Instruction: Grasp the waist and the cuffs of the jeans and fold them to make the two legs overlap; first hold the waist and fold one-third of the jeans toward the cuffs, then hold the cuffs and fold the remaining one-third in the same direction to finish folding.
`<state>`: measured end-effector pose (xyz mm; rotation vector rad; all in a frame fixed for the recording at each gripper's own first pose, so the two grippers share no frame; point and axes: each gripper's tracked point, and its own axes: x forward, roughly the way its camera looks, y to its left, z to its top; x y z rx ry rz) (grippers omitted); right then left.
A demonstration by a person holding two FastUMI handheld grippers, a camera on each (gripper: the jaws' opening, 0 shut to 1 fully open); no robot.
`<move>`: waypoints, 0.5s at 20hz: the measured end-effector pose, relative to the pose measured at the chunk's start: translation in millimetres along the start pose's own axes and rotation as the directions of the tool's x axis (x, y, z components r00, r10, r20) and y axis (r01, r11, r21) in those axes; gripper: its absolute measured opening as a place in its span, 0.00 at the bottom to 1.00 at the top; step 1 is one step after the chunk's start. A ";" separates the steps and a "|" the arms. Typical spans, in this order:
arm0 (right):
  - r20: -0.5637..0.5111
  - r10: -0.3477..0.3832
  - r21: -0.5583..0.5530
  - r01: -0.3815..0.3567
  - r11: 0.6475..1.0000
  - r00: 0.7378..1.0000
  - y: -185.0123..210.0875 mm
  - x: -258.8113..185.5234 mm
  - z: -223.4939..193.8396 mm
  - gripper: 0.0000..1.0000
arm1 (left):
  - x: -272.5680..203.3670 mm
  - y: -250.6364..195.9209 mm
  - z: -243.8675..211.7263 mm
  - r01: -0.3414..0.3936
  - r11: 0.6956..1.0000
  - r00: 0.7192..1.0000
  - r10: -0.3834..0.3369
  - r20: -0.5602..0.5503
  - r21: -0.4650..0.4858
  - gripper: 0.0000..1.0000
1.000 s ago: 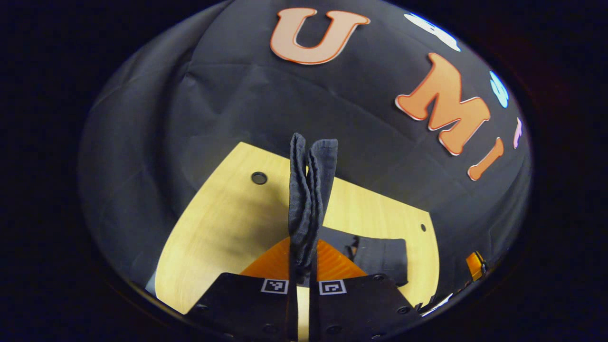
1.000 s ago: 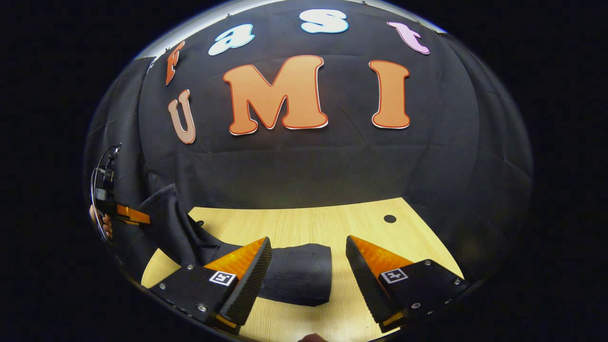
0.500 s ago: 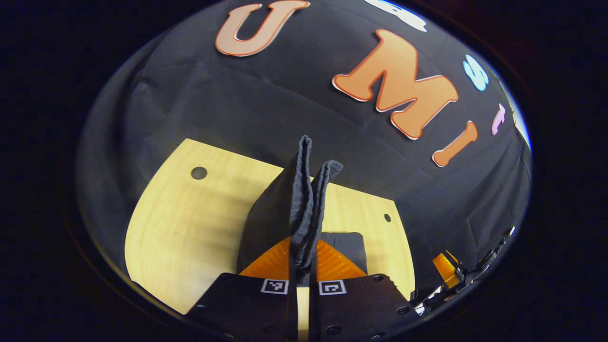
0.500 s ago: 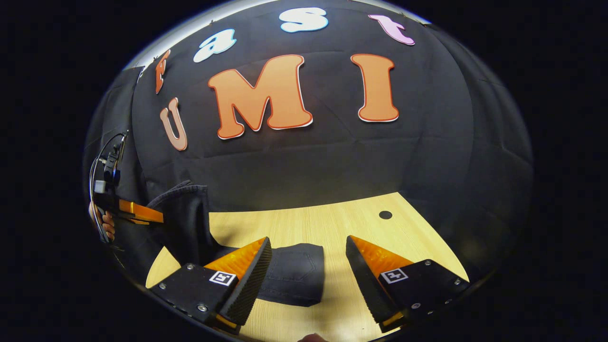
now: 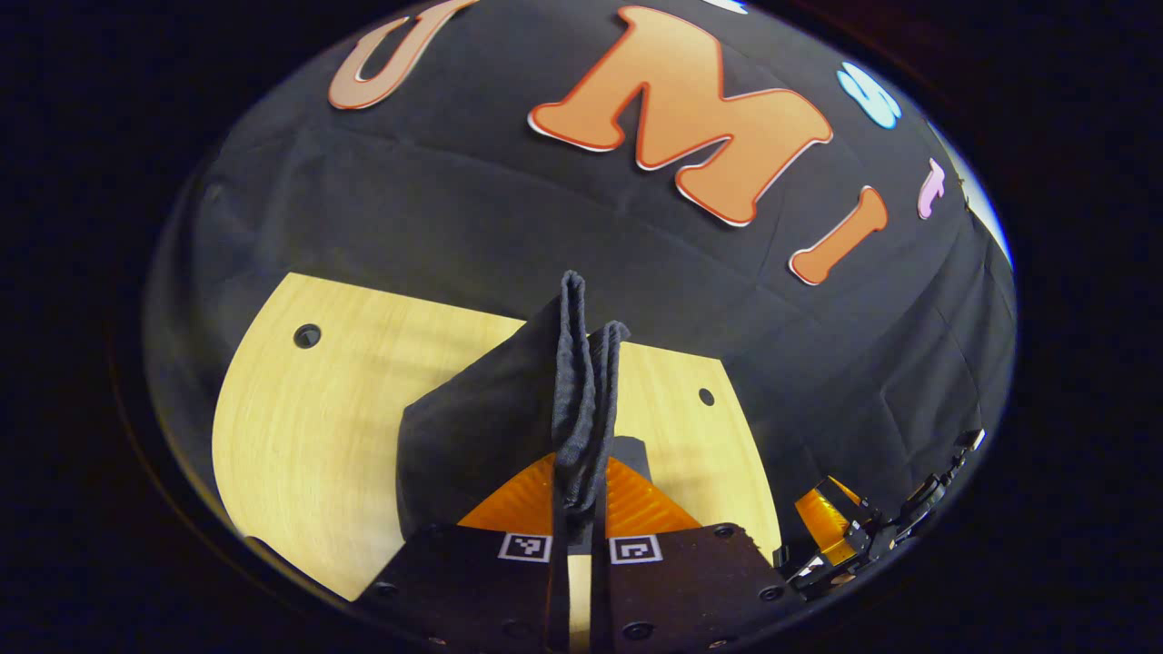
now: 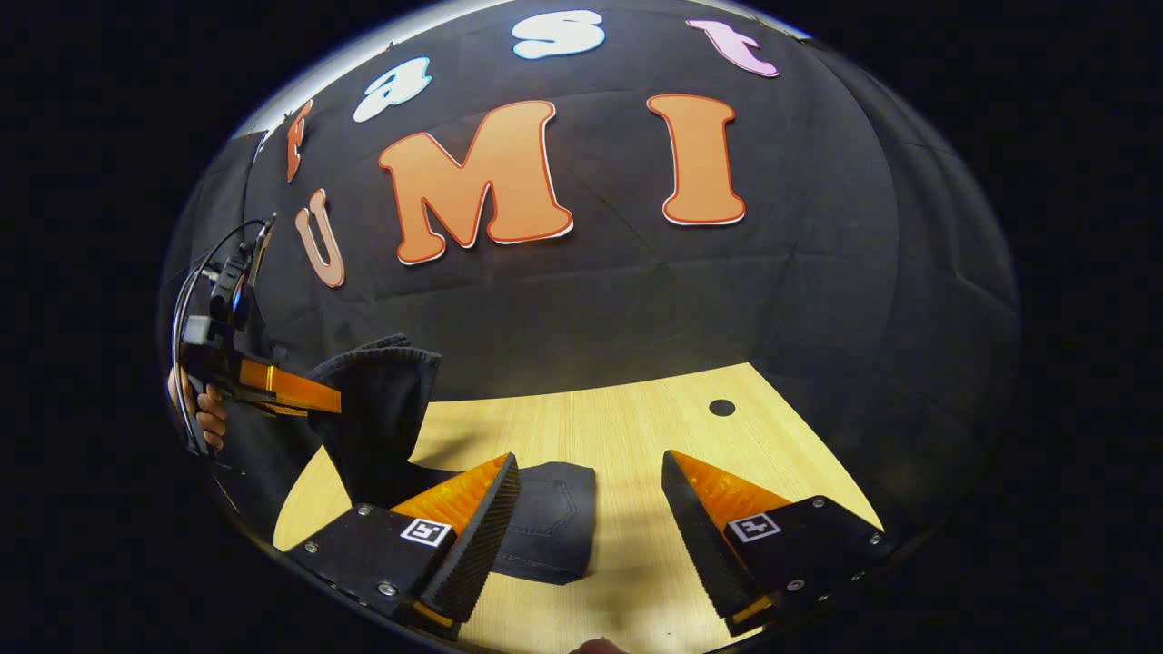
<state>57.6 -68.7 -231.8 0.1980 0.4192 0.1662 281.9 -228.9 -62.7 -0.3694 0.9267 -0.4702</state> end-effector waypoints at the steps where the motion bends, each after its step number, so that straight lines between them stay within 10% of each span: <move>1: -0.004 0.000 0.002 0.000 1.000 1.000 -3.2 2.0 -0.9 0.95 | 6.8 -13.2 -4.5 0.012 1.000 1.000 -0.012 -0.013 0.016 0.09; 10: -0.025 0.015 0.001 -0.015 1.000 1.000 -33.1 10.5 -6.9 0.95 | 72.0 -86.1 -72.8 0.046 0.987 0.986 -0.020 -0.165 0.157 0.09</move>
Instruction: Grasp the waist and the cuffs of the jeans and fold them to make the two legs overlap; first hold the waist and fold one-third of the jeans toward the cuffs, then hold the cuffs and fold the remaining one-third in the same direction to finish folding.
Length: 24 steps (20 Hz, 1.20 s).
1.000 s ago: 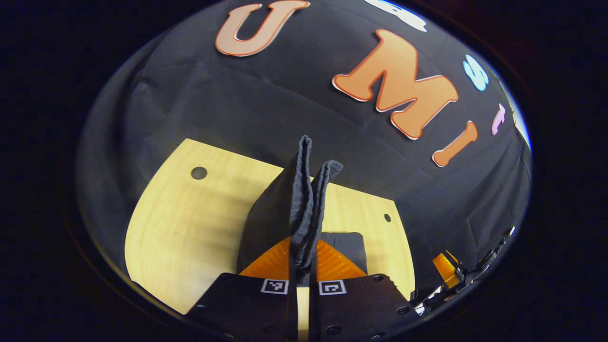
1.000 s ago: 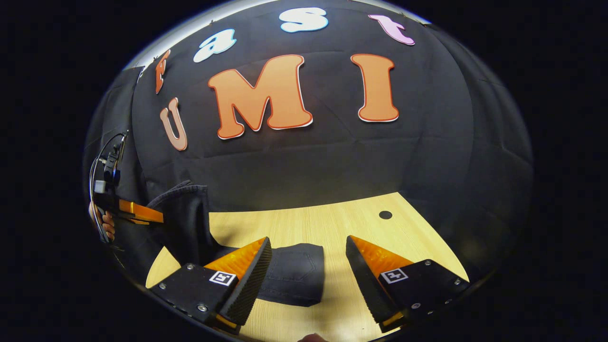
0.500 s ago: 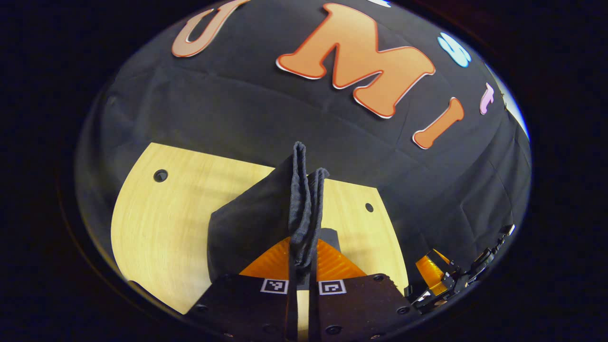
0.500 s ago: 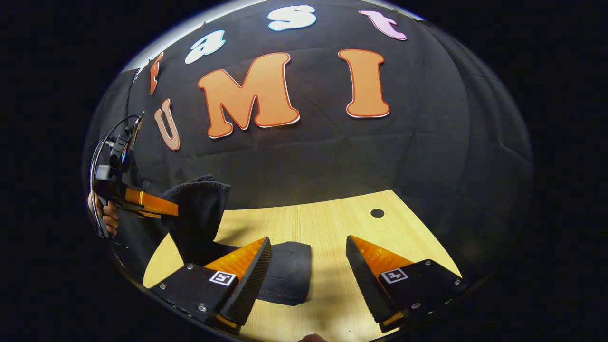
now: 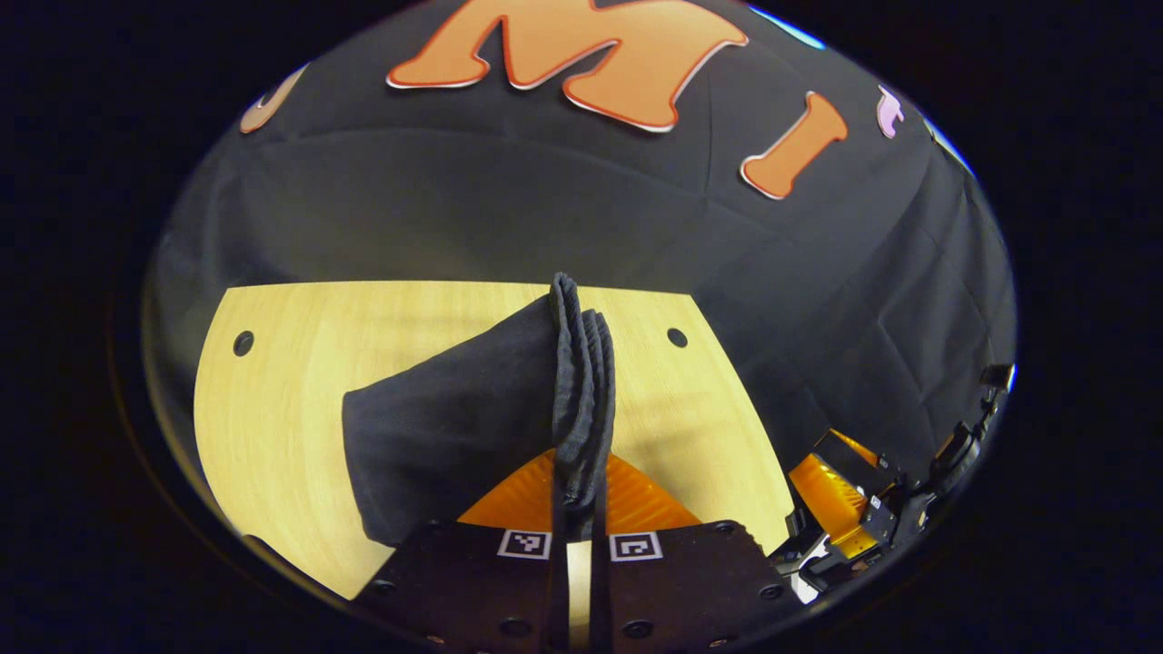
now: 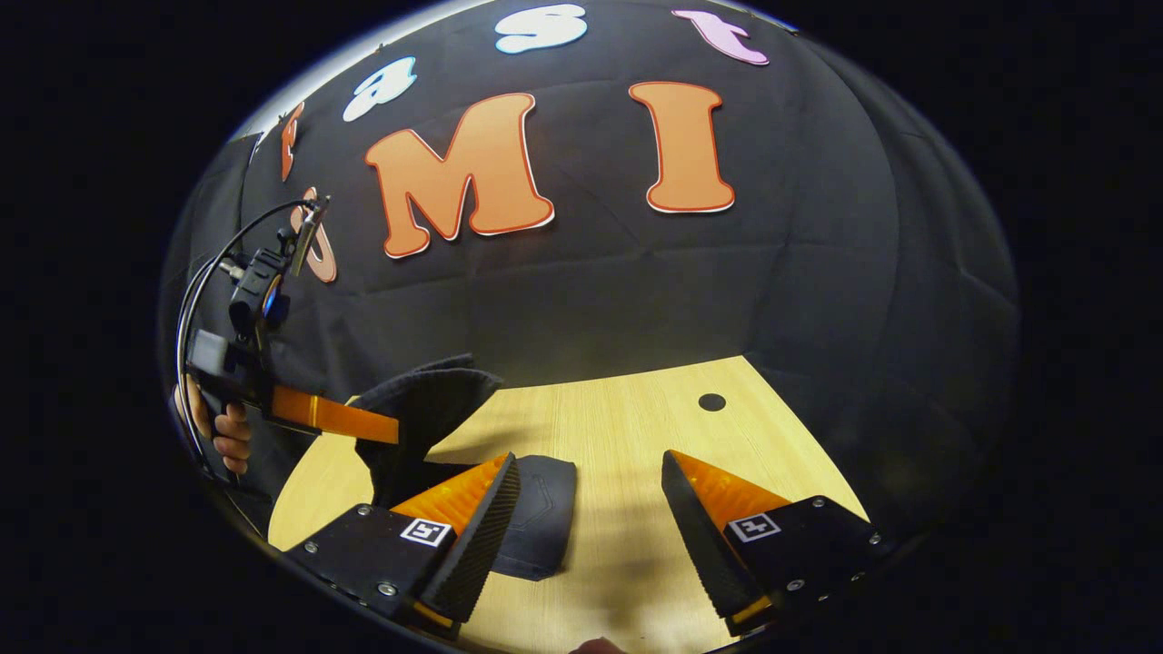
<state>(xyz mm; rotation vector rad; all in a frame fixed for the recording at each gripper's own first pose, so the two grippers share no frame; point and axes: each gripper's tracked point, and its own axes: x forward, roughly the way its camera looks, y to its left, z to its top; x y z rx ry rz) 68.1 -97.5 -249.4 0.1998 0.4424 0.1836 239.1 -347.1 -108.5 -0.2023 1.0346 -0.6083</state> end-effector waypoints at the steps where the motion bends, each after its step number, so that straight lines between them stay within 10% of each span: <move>1: -0.003 0.000 -0.001 0.000 1.000 1.000 -3.4 2.0 -0.3 0.95 | 8.0 -5.4 -7.0 -0.005 1.000 1.000 0.005 -0.017 0.021 0.09; 4: -0.012 0.012 -0.005 -0.012 1.000 1.000 -9.2 4.0 -2.7 0.95 | 34.0 -20.1 -30.0 -0.015 0.997 0.997 0.020 -0.072 0.071 0.09; 10: -0.014 0.037 -0.029 -0.037 0.999 0.999 -8.7 5.6 -0.3 0.95 | 34.5 -38.0 -42.4 0.059 0.998 0.996 -0.059 -0.065 -0.008 0.46; 13: 0.000 0.053 -0.049 -0.053 0.997 0.999 -0.7 4.0 4.5 0.95 | 16.9 -19.1 -39.1 0.020 1.000 1.000 -0.021 -0.013 -0.021 0.77; 16: 0.067 0.053 -0.093 -0.047 0.995 0.996 10.3 0.0 21.8 0.95 | -17.1 -1.0 -18.3 -0.047 0.999 0.989 0.046 0.139 0.003 0.83; 24: 0.277 0.163 -0.206 -0.107 0.973 0.947 76.0 -11.4 56.7 0.97 | -131.2 43.9 9.0 -0.352 0.935 0.782 0.319 0.535 -0.042 0.98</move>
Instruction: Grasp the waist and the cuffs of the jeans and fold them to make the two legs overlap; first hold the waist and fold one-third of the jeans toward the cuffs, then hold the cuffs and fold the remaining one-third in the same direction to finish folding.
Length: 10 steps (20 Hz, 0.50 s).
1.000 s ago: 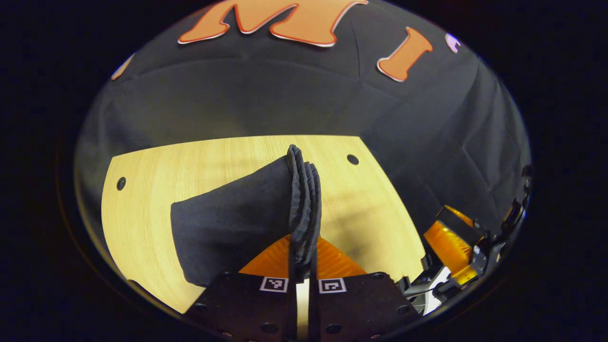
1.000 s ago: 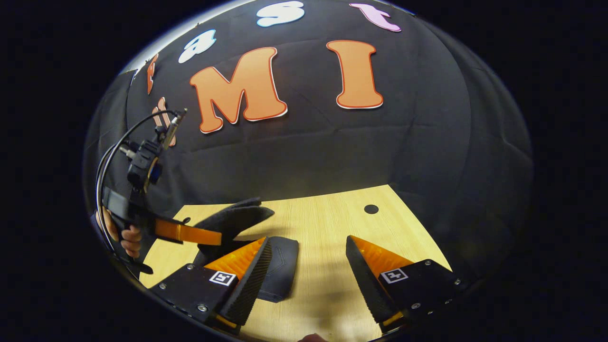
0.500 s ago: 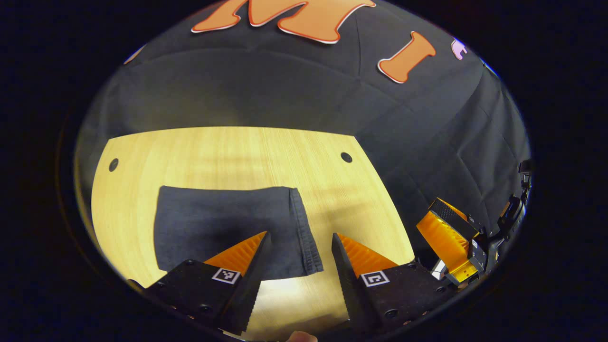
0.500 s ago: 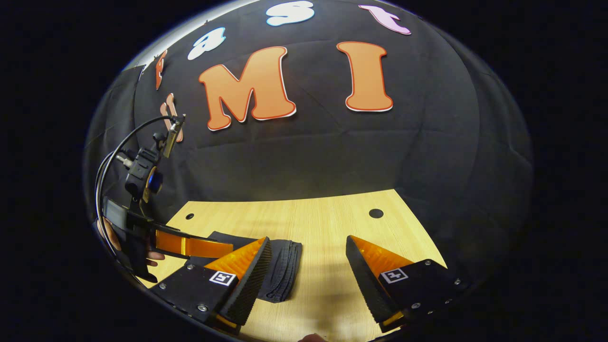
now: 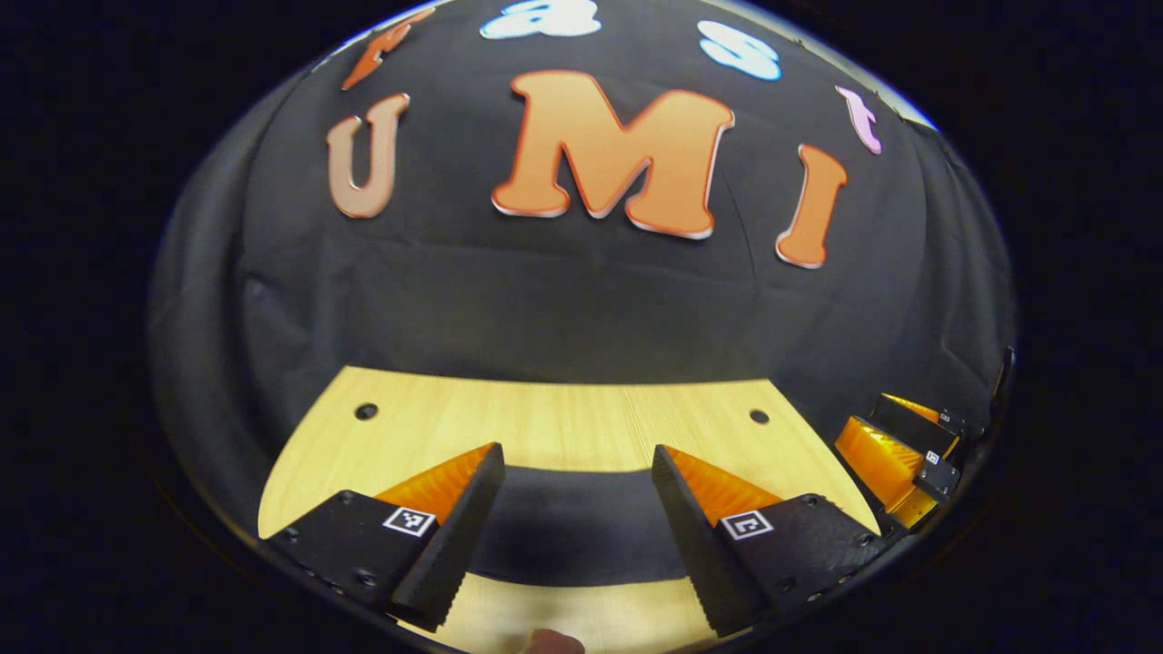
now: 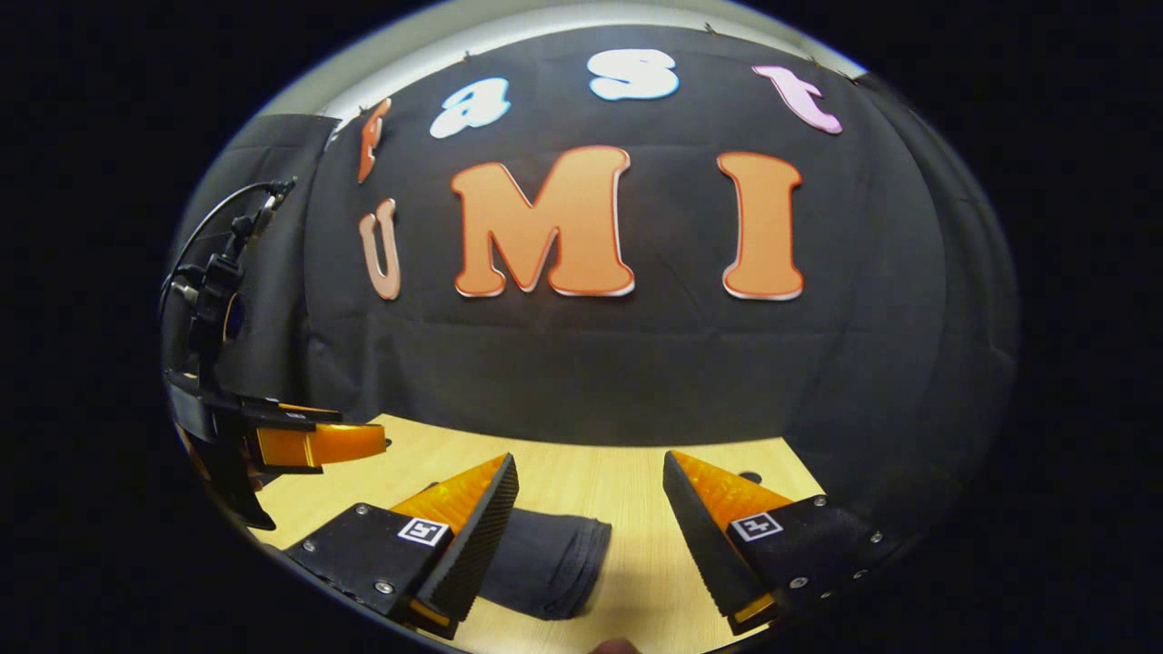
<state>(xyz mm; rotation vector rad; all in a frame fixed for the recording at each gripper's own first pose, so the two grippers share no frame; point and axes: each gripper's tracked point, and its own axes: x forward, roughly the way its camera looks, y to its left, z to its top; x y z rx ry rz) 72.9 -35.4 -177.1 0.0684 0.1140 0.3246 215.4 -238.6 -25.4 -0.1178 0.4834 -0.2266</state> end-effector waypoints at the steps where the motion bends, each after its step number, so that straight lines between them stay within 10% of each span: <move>1: 0.036 0.014 -0.024 -0.014 1.000 0.999 8.0 0.9 6.4 0.96 | -2.9 -0.6 1.7 -0.039 0.999 0.997 0.037 0.073 0.019 0.98; 10: 0.138 0.045 -0.060 -0.037 0.998 0.989 36.0 -4.5 21.5 0.97 | -57.8 21.1 37.8 -0.200 0.979 0.908 0.174 0.382 0.029 0.94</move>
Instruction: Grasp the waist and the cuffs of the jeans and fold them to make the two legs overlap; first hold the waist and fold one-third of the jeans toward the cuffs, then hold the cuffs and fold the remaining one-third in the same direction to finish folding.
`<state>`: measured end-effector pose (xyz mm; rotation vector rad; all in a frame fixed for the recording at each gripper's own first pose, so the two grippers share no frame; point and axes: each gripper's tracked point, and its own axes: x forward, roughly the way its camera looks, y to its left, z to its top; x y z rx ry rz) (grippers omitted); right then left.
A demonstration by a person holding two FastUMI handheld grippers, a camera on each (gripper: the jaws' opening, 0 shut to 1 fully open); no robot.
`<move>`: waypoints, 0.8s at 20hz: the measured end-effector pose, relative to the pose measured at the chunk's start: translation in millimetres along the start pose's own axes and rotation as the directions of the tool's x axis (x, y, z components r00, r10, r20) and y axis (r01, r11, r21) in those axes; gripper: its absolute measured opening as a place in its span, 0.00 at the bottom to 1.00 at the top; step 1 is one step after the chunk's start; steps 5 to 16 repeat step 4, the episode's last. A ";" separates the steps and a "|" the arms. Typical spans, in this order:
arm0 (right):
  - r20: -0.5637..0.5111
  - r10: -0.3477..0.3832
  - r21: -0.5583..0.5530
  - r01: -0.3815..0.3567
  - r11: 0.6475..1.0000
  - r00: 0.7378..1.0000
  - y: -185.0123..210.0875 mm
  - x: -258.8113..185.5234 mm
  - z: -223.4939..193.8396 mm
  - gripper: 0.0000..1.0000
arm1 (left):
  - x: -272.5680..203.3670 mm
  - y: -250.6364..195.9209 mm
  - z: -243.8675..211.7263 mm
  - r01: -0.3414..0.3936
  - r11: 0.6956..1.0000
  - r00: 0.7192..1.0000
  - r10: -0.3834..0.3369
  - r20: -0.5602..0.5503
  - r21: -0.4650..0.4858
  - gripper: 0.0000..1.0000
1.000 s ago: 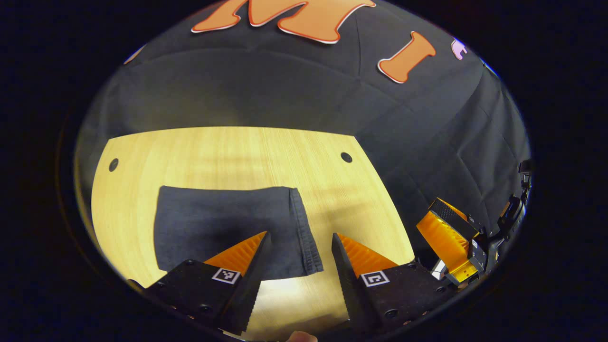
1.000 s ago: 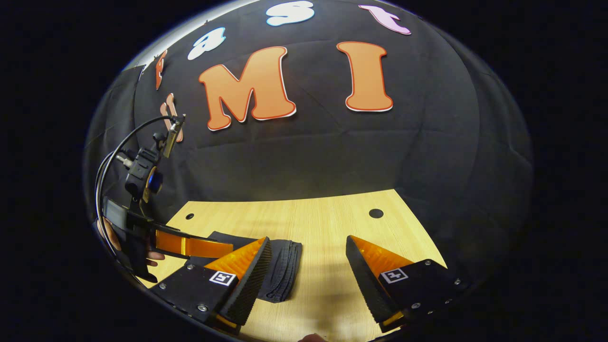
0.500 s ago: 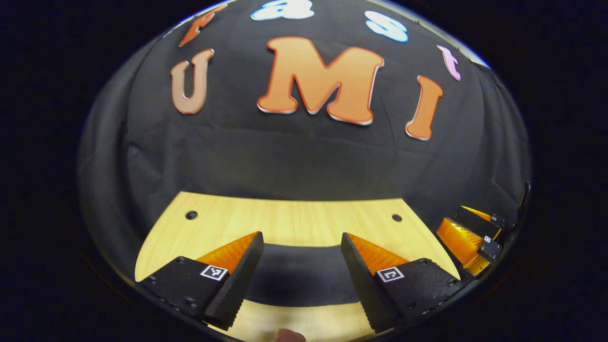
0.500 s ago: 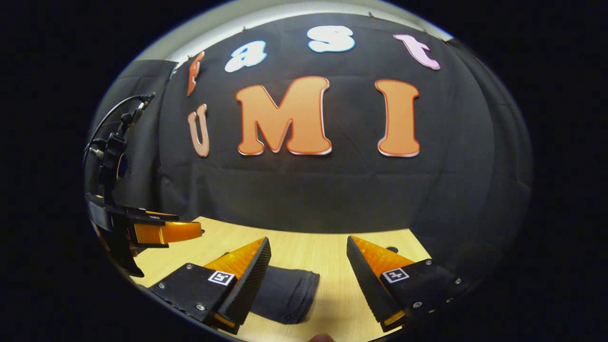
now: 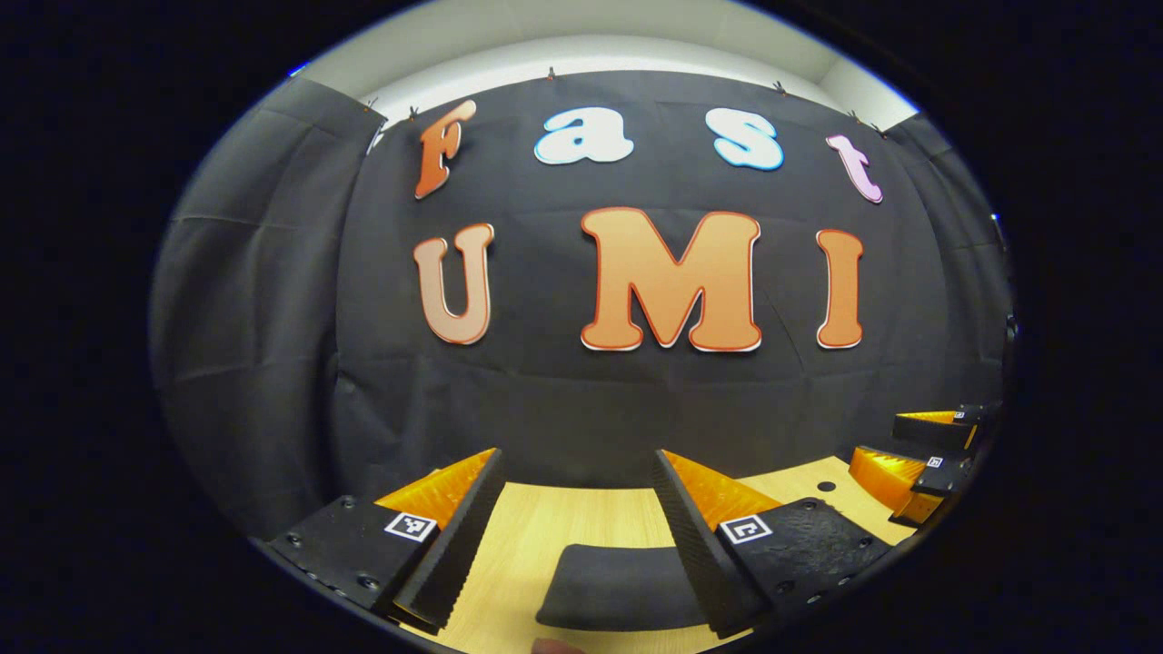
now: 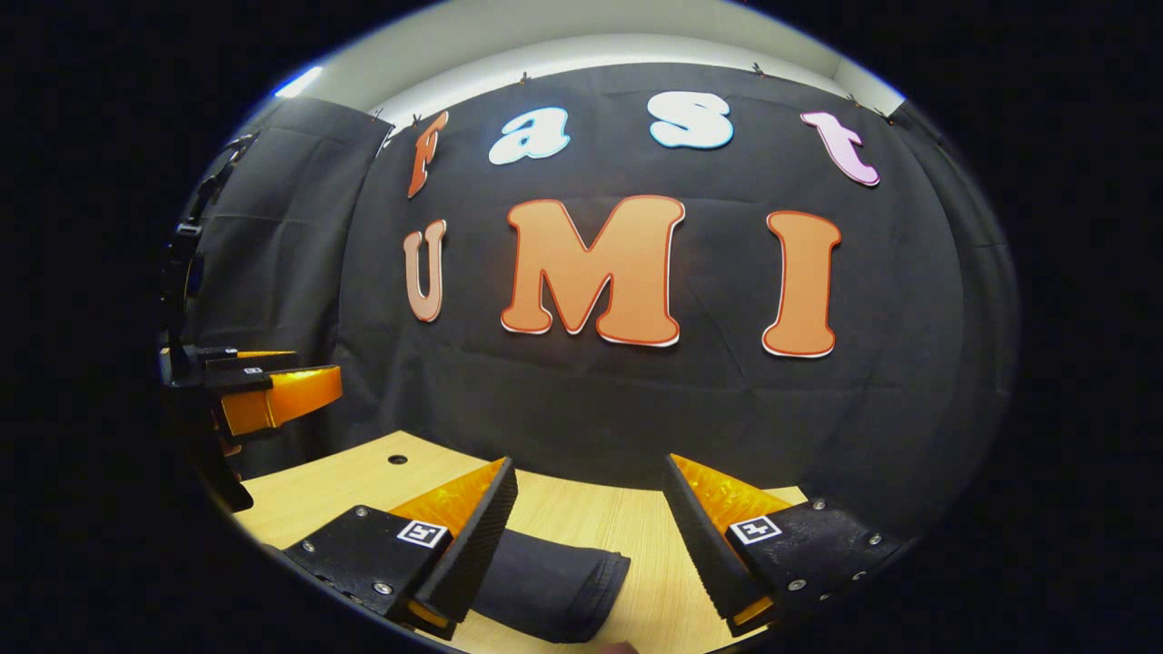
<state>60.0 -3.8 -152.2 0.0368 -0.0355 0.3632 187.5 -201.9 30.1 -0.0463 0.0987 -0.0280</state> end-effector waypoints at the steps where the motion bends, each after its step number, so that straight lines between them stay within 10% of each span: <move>1: 0.011 -0.005 0.003 0.005 1.000 1.000 -0.2 -0.2 2.2 0.97 | -5.3 3.7 3.5 -0.006 1.000 1.000 0.006 0.016 -0.002 0.97; 16: 0.019 -0.016 0.009 0.016 1.000 1.000 -1.2 -2.2 3.3 0.97 | -17.2 9.0 13.0 -0.032 0.999 0.997 0.031 0.069 0.010 0.97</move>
